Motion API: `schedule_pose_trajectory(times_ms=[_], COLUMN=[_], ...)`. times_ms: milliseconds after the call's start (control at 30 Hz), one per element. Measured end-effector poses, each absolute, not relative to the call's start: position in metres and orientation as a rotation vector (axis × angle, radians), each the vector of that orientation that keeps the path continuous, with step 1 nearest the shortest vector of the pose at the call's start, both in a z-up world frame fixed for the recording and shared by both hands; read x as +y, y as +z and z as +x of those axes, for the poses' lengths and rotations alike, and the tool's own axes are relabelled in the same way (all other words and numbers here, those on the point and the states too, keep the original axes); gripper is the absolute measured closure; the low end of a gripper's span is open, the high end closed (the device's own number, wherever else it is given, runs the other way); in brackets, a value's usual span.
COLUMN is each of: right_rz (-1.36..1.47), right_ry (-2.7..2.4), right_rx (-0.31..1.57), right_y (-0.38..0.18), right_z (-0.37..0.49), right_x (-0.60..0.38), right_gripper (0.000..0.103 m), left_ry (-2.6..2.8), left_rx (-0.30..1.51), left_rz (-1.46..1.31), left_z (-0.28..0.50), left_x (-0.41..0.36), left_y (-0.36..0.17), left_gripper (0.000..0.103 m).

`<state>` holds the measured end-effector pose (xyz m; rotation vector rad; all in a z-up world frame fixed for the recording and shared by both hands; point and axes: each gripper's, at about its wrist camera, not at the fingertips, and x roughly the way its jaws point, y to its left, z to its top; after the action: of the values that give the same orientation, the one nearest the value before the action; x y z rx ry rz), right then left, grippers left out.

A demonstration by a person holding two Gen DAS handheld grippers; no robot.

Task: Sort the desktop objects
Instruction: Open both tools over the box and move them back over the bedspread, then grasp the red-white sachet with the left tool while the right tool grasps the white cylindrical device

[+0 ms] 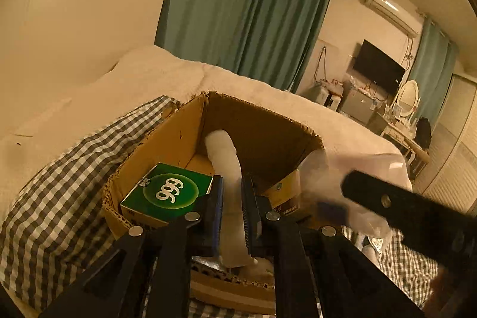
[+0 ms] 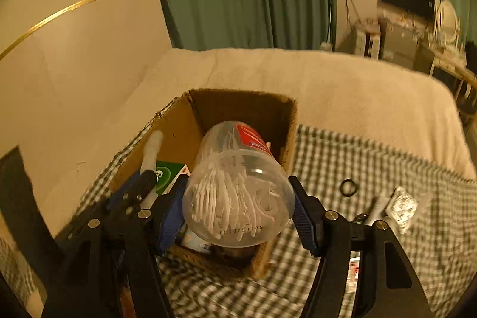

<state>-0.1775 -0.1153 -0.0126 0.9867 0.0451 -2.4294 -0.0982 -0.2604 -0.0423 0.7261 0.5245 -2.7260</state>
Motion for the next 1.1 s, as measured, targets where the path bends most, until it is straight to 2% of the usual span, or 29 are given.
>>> schedule_pose_trajectory(times_ms=[33, 100, 133, 167, 233, 433, 567, 667, 900, 1100], right_rz=[1.001, 0.983, 0.951, 0.926, 0.858, 0.791, 0.772, 0.782, 0.875, 0.936], right_ry=[-2.414, -2.44, -2.469, -2.5, -2.545, -2.645, -2.751, -2.809, -2.846, -2.855], right_rx=[0.034, 0.045, 0.062, 0.068, 0.084, 0.095, 0.042, 0.029, -0.111, -0.176], right_y=[-0.014, -0.012, -0.007, -0.004, 0.008, 0.034, 0.043, 0.045, 0.015, -0.027], right_z=[-0.183, -0.184, -0.18, -0.177, -0.163, -0.12, -0.087, -0.073, -0.053, -0.068], right_x=[-0.117, -0.117, -0.113, -0.109, -0.099, -0.032, 0.033, 0.068, 0.135, 0.161], right_gripper=[0.039, 0.032, 0.026, 0.026, 0.025, 0.025, 0.025, 0.025, 0.025, 0.025], left_ry=[-2.725, -2.721, -2.721, -2.715, -2.711, -2.781, -2.842, -2.901, -2.868, -2.83], left_rx=[0.51, 0.464, 0.432, 0.415, 0.4, 0.361, 0.337, 0.359, 0.426, 0.28], left_rz=[0.74, 0.771, 0.782, 0.776, 0.712, 0.702, 0.726, 0.83, 1.048, 1.239], left_z=[-0.1, -0.1, -0.099, -0.096, -0.086, -0.068, -0.058, -0.059, -0.074, -0.092], left_x=[-0.259, -0.252, -0.247, -0.242, -0.233, -0.199, -0.157, -0.125, -0.081, -0.038], left_y=[-0.044, -0.044, -0.043, -0.041, -0.033, -0.006, 0.009, 0.008, -0.038, -0.103], left_gripper=[0.084, 0.071, 0.049, 0.023, 0.012, 0.012, 0.005, 0.004, 0.004, 0.004])
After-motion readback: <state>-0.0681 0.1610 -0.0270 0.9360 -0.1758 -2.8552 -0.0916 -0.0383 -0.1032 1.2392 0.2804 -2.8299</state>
